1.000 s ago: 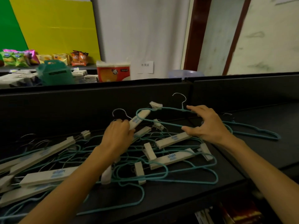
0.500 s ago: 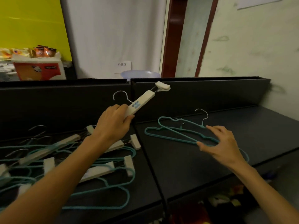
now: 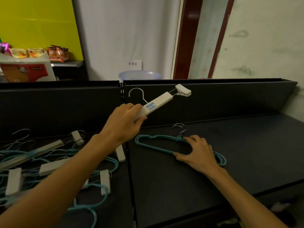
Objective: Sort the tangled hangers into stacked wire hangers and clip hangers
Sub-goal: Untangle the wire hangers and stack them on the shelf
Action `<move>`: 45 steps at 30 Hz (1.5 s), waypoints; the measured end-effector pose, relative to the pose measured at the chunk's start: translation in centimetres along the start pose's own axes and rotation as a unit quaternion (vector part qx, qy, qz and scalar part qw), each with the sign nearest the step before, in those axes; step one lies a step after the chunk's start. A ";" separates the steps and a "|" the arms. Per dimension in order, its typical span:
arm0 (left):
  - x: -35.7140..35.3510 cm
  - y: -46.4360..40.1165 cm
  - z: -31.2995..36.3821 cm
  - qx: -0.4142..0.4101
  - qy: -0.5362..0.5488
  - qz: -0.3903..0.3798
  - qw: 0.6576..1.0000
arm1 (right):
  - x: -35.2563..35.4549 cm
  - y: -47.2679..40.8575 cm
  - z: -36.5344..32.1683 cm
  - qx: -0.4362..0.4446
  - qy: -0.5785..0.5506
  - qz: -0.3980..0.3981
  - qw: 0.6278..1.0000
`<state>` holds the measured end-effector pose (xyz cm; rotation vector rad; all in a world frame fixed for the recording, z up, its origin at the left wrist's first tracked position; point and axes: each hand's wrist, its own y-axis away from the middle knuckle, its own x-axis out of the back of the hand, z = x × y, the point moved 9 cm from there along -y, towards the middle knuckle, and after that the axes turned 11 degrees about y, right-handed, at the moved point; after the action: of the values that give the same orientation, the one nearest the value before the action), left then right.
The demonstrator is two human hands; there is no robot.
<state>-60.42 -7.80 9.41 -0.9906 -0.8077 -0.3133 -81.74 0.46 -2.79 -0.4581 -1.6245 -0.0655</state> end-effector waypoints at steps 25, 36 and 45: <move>-16.6 -7.6 12.9 -0.116 0.102 -0.154 0.976 | 8.0 5.3 14.1 -0.116 0.069 0.140 0.981; -37.2 -15.0 28.5 -0.062 0.127 -0.246 0.959 | 11.2 6.1 40.1 -0.139 0.105 0.129 0.976; -48.0 -22.3 36.3 -0.038 0.079 -0.251 0.964 | 11.7 3.4 55.6 -0.125 0.062 0.096 0.986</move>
<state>-122.39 5.15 -0.99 -0.8077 -0.8993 -0.8544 -133.54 23.80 1.25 -0.7878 -1.4489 -0.1512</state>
